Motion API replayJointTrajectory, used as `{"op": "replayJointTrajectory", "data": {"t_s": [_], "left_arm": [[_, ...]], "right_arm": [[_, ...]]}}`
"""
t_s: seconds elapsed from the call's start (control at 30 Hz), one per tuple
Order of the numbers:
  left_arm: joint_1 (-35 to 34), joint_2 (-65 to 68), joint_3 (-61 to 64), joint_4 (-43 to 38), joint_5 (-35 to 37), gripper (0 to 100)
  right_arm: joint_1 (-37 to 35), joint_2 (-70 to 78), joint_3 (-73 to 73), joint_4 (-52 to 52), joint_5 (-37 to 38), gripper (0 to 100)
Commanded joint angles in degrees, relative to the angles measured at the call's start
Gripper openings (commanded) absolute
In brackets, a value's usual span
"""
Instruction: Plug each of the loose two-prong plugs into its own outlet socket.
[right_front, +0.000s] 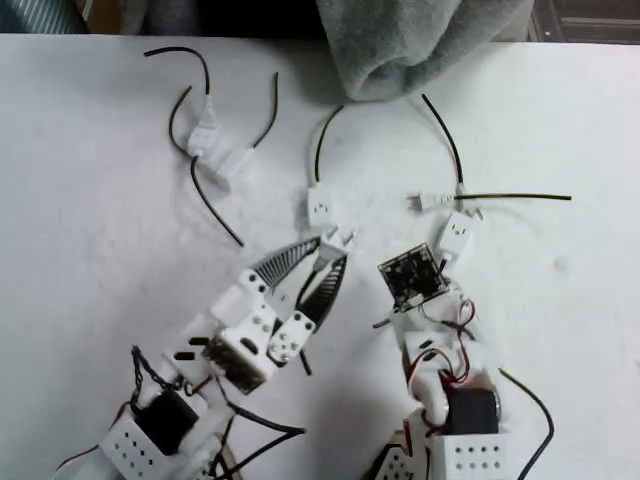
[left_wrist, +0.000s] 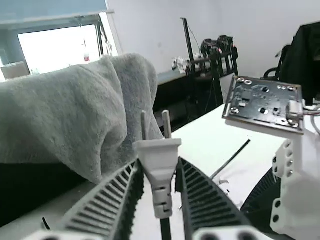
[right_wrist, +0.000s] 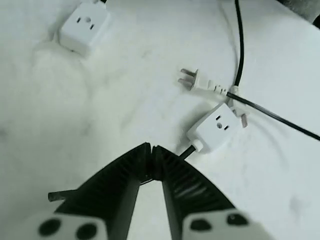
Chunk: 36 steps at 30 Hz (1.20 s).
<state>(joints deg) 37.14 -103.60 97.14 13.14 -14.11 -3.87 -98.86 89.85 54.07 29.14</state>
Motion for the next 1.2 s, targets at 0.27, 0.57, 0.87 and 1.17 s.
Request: {"op": "replayJointTrajectory", "data": {"t_s": [0.27,0.57,0.87,1.17], "left_arm": [[-0.4,-0.75,-0.18,1.58,-0.53,9],[-0.4,-0.75,-0.18,2.29,-0.26,14],[-0.31,-0.75,-0.26,3.43,-0.53,12],[-0.31,-0.75,-0.18,3.43,-4.22,2]], "right_arm": [[0.22,-0.13,4.22,-6.46,0.44,2.1],[0.04,-0.13,4.22,-6.46,0.44,2.1],[0.04,-0.13,4.22,-6.46,0.44,2.1],[0.04,-0.13,4.22,-6.37,0.44,2.1]]}}
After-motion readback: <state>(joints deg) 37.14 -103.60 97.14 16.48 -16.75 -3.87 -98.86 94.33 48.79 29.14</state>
